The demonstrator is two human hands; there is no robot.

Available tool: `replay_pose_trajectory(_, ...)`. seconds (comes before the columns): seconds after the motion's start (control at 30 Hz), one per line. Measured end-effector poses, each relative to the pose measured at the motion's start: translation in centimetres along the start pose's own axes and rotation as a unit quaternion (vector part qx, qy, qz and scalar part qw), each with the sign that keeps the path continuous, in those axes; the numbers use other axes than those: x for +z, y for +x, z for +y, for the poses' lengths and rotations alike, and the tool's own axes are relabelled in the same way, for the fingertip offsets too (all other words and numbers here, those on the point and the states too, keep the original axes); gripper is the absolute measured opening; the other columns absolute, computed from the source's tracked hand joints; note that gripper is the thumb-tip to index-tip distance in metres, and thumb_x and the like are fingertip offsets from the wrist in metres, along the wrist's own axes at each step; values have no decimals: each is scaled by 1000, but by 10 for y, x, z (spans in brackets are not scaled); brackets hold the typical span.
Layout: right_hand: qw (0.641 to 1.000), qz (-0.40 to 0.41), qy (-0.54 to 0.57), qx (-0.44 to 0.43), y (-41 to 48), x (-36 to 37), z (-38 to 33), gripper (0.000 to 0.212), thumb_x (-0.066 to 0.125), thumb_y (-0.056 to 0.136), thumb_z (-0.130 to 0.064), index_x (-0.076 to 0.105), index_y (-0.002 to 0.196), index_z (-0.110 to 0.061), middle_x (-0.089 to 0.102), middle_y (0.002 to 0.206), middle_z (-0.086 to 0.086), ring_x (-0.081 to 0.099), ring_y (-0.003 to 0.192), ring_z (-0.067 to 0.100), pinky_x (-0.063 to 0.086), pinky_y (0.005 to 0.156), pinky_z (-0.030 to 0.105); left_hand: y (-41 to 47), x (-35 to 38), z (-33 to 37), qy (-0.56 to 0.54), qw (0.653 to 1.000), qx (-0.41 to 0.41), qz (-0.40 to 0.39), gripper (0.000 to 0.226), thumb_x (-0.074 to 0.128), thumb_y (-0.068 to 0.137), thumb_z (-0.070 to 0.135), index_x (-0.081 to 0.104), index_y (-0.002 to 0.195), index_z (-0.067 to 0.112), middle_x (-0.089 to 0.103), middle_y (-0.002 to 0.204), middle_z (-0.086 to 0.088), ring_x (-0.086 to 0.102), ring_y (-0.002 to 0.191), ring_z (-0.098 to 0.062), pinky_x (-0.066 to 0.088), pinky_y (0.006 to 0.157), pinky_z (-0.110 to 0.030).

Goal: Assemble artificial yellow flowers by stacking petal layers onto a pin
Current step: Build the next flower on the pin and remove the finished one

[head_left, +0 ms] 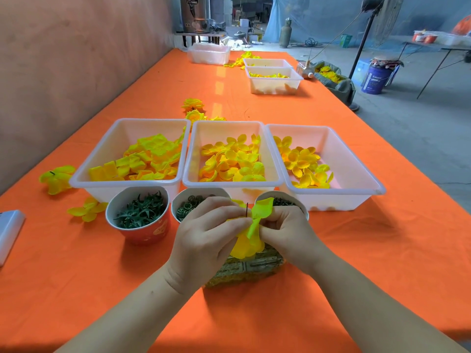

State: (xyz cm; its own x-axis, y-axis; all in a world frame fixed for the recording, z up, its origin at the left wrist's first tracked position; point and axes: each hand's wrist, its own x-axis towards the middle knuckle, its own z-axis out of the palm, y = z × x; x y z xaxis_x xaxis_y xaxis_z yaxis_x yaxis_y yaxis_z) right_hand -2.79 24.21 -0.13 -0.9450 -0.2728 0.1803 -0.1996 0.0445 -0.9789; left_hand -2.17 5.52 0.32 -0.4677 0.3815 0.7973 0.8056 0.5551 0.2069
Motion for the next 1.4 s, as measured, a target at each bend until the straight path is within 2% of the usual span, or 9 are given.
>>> replay_pose_trajectory(0.2, 999, -44, -12, 25, 1, -9, -4, 20, 73, 80, -15, 75, 93, 1, 70, 89, 29, 62, 85, 22, 54, 83, 56, 5, -10, -4, -49, 997, -17, -60, 15, 67, 88, 2, 78, 97, 4, 76, 100, -4, 69, 95, -30, 55, 81, -41)
replay_pose_trajectory(0.37, 997, -78, 3, 20, 0, -12, -5, 17, 75, 79, -11, 81, 91, -22, 75, 89, 5, 68, 84, 16, 59, 80, 37, 1, -4, 8, -17, 997, -44, -56, 14, 69, 86, 3, 78, 95, 6, 74, 97, -6, 68, 86, -32, 55, 71, -42)
replay_pose_trajectory(0.57, 993, -105, 41, 44, -4, -14, -12, 29, 65, 85, -3, 80, 95, -25, 75, 89, -5, 68, 83, 8, 53, 77, 23, -7, 2, 14, 41, 998, -39, -41, 13, 70, 83, 0, 77, 93, 3, 71, 96, -12, 67, 85, -34, 55, 66, -42)
replay_pose_trajectory(0.67, 989, -71, 62, 114, 4, -18, -9, 27, 53, 76, -12, 73, 90, -1, 65, 86, 12, 56, 83, 25, 43, 79, 40, -11, 3, 15, 37, 998, -42, -41, 14, 66, 89, 4, 77, 96, 4, 71, 99, -12, 66, 89, -35, 55, 68, -42)
replay_pose_trajectory(0.8, 988, -32, 48, 141, 8, -18, -12, 27, 62, 79, -32, 77, 82, -9, 68, 84, 10, 62, 85, 28, 48, 82, 49, -12, 4, 14, 45, 998, -29, -38, 15, 64, 92, 7, 77, 99, 4, 70, 98, -11, 64, 89, -35, 54, 69, -42)
replay_pose_trajectory(0.93, 998, -11, -22, 58, 2, -16, -16, 9, 71, 90, -10, 78, 94, -5, 69, 87, 6, 66, 85, 22, 53, 78, 37, -14, 2, 12, 29, 998, -29, -54, 16, 68, 89, 4, 77, 103, 4, 71, 98, -11, 65, 90, -34, 54, 73, -41)
replay_pose_trajectory(1.07, 996, 10, -57, 70, 3, -16, -24, 22, 78, 82, -4, 74, 104, -5, 71, 98, 27, 70, 94, 43, 56, 86, 57, -15, -3, 7, -33, 996, -51, -58, 20, 73, 82, -3, 76, 102, 2, 73, 105, -8, 69, 91, -31, 55, 76, -41)
replay_pose_trajectory(1.23, 990, 26, -59, 126, -1, -15, -33, 29, 79, 82, -5, 68, 109, -8, 70, 59, 2, 64, 48, 10, 44, 44, 15, -11, -6, 8, -57, 994, -65, -69, 21, 71, 82, 0, 76, 102, 5, 73, 109, -5, 69, 95, -26, 56, 78, -31)
replay_pose_trajectory(1.4, 981, 41, -107, 158, -5, -7, -37, 41, 82, 80, -12, 64, 114, -23, 72, 66, -1, 73, 59, 19, 41, 42, 19, -14, -5, 6, -81, 991, -93, -52, 32, 68, 75, -7, 75, 102, 8, 69, 114, -5, 67, 99, -19, 56, 58, -28)
